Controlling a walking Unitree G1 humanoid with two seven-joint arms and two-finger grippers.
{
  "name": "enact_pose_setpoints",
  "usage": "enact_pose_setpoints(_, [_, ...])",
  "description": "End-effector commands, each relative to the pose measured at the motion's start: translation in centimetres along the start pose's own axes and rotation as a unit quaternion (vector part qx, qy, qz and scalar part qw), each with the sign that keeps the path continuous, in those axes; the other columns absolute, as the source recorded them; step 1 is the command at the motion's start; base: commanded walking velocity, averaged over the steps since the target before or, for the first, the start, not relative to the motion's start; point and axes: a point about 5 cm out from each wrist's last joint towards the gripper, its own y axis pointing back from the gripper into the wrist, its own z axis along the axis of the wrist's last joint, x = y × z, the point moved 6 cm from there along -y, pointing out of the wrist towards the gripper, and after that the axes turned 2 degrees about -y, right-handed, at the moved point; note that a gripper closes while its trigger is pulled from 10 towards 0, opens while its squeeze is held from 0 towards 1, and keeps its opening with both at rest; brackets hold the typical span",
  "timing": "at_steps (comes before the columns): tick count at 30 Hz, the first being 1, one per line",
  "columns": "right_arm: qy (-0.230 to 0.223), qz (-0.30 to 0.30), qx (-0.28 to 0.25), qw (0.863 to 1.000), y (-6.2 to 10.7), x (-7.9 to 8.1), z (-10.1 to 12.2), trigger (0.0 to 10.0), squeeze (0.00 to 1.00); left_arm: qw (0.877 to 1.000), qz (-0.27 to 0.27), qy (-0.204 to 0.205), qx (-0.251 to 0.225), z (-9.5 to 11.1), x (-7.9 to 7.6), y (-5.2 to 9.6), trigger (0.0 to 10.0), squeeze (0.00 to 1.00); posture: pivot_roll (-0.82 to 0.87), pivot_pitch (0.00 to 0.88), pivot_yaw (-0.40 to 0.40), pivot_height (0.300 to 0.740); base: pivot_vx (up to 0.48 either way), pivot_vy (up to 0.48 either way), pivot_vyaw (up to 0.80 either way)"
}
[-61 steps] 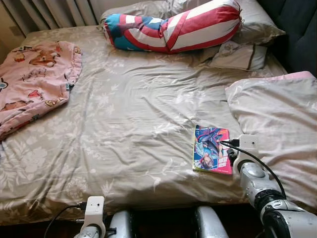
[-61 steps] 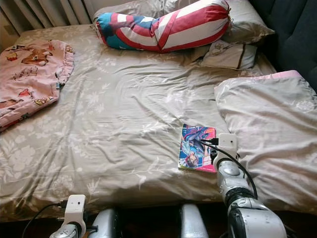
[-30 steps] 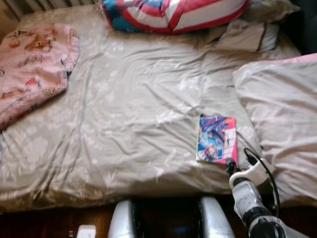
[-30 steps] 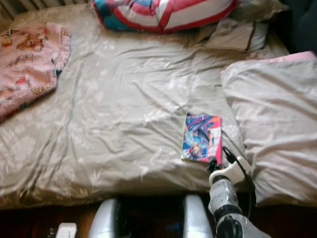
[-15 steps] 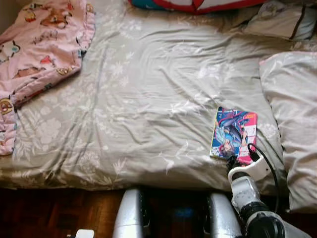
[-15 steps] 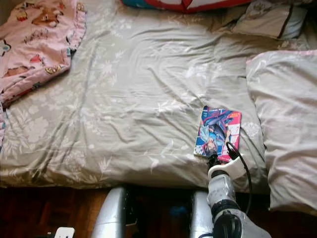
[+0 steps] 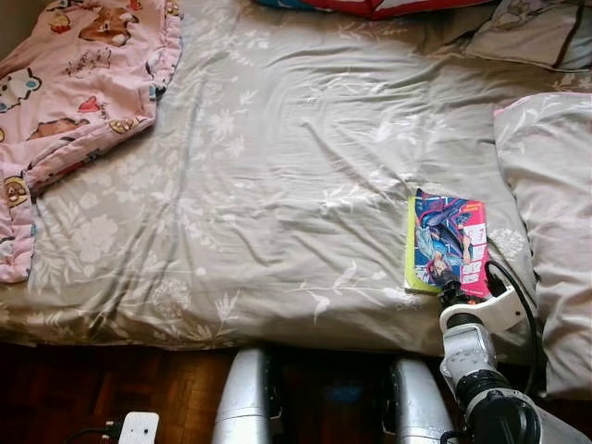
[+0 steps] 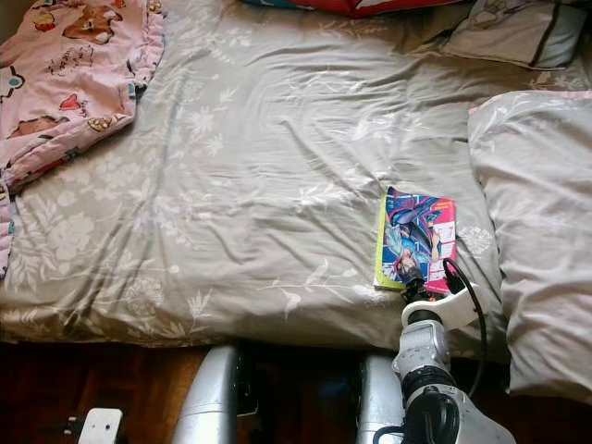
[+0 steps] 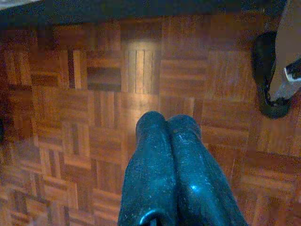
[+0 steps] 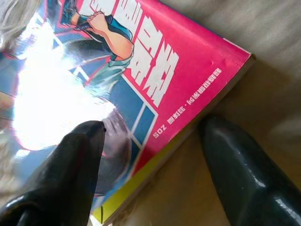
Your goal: Clean up the room
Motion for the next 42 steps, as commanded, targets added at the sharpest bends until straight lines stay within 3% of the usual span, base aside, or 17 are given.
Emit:
enact_pose_setpoints(1, [-0.002, 0.0, -0.008, 1.0, 0.0, 0.1, 0.3, 10.0, 0.0, 0.999, 0.0, 0.007, 0.032, -2.2, 0.1, 0.7, 10.0, 0.0, 0.15, 0.307, 0.13, 0.612, 0.0, 0.0, 0.0])
enact_pose_setpoints(12, [0.017, -0.005, 0.003, 1.0, 0.1, -0.2, -0.3, 10.0, 0.0, 0.999, -0.013, 0.011, 0.031, -2.2, -1.2, 0.7, 10.0, 0.0, 0.14, 0.284, 0.121, 0.612, 0.0, 0.0, 0.0])
enact_pose_setpoints(17, [0.058, 0.006, 0.023, 0.998, 0.7, -0.4, -1.9, 10.0, 0.0, 0.999, -0.018, 0.014, 0.024, -1.1, -1.6, 0.2, 10.0, 0.0, 0.13, 0.265, 0.116, 0.612, 0.0, 0.0, 0.0])
enact_pose_setpoints(23, [0.067, 0.002, 0.025, 0.997, 1.0, -1.0, -2.4, 10.0, 0.0, 0.999, -0.02, 0.016, 0.021, -0.3, -1.8, -0.3, 10.0, 0.0, 0.11, 0.243, 0.109, 0.612, 0.0, 0.0, 0.0])
enact_pose_setpoints(25, [0.103, -0.001, 0.029, 0.994, 1.3, -1.5, -2.8, 10.0, 0.0, 0.999, -0.022, 0.018, 0.02, 0.4, -2.2, -0.6, 10.0, 0.0, 0.1, 0.225, 0.1, 0.612, 0.0, 0.0, 0.0])
enact_pose_setpoints(28, [0.106, -0.003, 0.019, 0.994, 1.4, -1.7, -2.6, 10.0, 0.0, 0.999, -0.023, 0.021, 0.017, 1.0, -2.6, -0.9, 10.0, 0.0, 0.08, 0.209, 0.091, 0.612, 0.0, 0.0, 0.0])
enact_pose_setpoints(30, [0.115, 0.001, 0.013, 0.993, 1.4, -1.5, -2.5, 10.0, 0.0, 0.999, -0.024, 0.023, 0.015, 1.3, -2.8, -1.0, 10.0, 0.0, 0.07, 0.198, 0.086, 0.612, 0.0, 0.0, 0.0])
enact_pose_setpoints(32, [0.158, 0.028, 0.004, 0.987, 1.5, -0.3, -2.7, 10.0, 0.0, 0.999, -0.024, 0.024, 0.015, 1.7, -3.0, -1.1, 10.0, 0.0, 0.05, 0.179, 0.077, 0.612, 0.0, 0.0, 0.0])
enact_pose_setpoints(36, [0.252, 0.126, -0.003, 0.96, 2.2, 3.3, -4.3, 10.0, 0.0, 0.999, -0.018, 0.03, 0.007, 2.8, -3.4, -1.6, 10.0, 0.0, 0.02, 0.135, 0.059, 0.612, 0.0, 0.0, 0.0])
enact_pose_setpoints(42, [0.274, 0.16, -0.018, 0.948, 2.7, 4.7, -4.5, 10.0, 0.0, 0.999, -0.005, 0.036, -0.004, 4.1, -3.3, -1.9, 10.0, 0.0, 0.0, 0.113, 0.054, 0.612, 0.0, 0.0, 0.0])
